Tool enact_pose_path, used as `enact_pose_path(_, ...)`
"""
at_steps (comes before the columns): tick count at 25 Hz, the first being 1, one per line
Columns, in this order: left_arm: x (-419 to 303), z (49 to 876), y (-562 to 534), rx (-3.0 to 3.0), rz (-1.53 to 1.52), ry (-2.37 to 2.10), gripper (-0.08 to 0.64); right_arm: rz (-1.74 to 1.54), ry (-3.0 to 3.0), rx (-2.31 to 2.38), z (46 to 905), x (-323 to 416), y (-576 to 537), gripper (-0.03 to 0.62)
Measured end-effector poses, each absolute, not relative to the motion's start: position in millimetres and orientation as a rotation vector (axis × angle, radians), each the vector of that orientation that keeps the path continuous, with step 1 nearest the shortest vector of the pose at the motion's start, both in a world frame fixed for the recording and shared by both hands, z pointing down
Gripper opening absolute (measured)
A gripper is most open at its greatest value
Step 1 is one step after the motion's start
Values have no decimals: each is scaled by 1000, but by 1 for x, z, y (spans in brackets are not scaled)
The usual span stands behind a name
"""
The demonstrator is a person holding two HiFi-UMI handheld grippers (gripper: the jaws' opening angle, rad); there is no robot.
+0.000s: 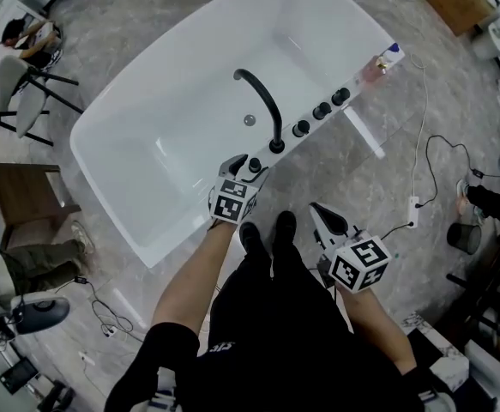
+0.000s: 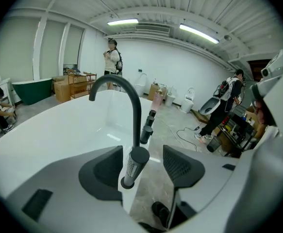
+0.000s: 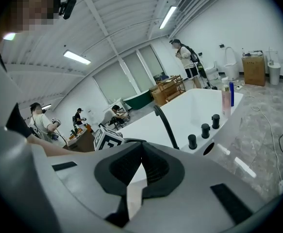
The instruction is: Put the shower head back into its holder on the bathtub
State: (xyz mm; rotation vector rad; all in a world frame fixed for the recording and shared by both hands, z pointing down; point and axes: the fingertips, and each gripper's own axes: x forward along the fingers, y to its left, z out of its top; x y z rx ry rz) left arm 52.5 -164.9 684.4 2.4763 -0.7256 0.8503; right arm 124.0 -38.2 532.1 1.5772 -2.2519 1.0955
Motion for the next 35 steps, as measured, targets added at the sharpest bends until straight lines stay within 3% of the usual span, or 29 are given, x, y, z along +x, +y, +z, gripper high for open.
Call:
enact_pose_path(9,32,602,-165,2499,706,-858,258,977,-2365,1483,484,129,-52,15)
enact_pose_path(24,-10,477,-147,2497,538,-1157,146,830,-2598,1296,412,131,-80,14)
enact_pose_path(35,-54,417,-146,2548,475,-1265,135,685,-2650,1338,387,121,-94,14)
